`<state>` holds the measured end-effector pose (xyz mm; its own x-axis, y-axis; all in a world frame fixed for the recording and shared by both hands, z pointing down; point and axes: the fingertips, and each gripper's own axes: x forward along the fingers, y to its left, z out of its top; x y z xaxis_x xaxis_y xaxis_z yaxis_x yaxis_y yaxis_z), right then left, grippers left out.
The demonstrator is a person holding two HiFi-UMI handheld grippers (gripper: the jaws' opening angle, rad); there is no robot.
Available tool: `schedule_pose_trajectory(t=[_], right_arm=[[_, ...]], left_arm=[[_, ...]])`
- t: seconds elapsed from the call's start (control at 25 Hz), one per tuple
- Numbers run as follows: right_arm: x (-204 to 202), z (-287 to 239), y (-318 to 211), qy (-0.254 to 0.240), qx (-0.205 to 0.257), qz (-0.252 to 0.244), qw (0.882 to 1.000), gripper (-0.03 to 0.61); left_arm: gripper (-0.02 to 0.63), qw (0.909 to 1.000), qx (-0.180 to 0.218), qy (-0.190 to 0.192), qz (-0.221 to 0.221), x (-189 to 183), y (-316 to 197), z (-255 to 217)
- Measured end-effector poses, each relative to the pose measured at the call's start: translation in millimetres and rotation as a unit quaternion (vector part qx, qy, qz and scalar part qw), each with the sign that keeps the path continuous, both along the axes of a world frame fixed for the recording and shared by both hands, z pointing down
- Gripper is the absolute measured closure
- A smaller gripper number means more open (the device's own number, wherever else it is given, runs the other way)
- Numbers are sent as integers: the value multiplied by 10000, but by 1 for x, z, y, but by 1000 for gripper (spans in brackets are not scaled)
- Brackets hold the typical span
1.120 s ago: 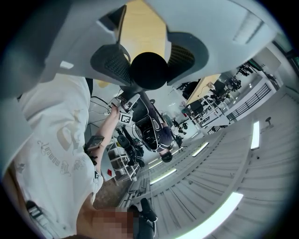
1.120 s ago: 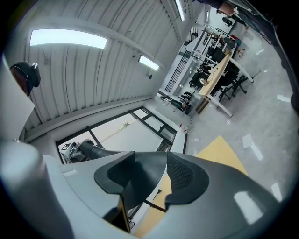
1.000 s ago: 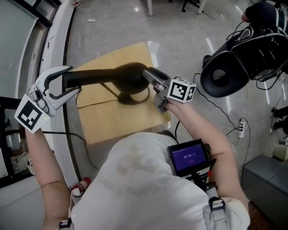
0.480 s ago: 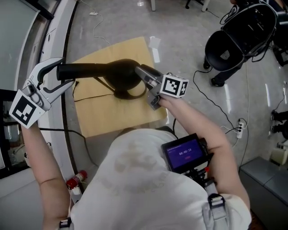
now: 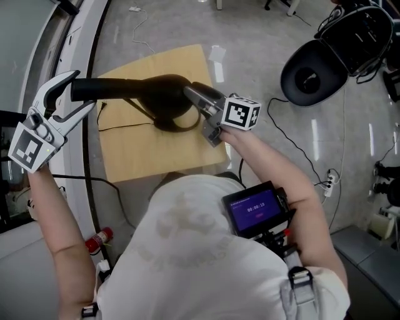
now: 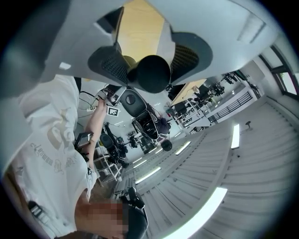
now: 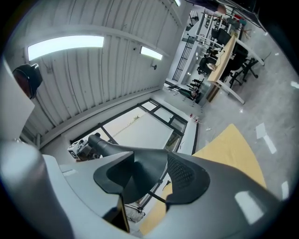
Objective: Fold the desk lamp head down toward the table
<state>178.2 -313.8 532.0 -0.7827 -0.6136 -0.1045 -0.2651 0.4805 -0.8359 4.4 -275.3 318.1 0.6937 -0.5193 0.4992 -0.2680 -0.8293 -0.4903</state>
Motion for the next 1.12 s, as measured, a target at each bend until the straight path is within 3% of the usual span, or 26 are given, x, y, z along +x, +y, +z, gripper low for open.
schedule_pose_trajectory(t=[0.16,0.24,0.32,0.64,0.8,1.0,1.12], right_arm=[[9,-15,2,272,458,112,9985,342],[15,-28,1,387,733,198,9964,356],[20,-40,0,539,984,254,9934,388],[36,-88,14,1241,1658,222,9781,560],[18,-105,42,1479,1818,199,9719,565],[-19,-112,87,1681,2032,-39,9646,566],[-38,-102,121,1879,2047,-210,9604,566]], left_arm=[[318,9967,182,729,-294,-18,4,-11],[319,9885,349,1377,-522,-33,8,-22],[322,9794,442,1782,-840,-52,14,-23],[486,9528,493,2369,-1835,-77,57,4],[537,9339,271,2850,-2143,-77,90,23],[612,9015,-183,3522,-2506,-81,128,56],[612,9000,-395,3632,-2377,-71,154,78]])
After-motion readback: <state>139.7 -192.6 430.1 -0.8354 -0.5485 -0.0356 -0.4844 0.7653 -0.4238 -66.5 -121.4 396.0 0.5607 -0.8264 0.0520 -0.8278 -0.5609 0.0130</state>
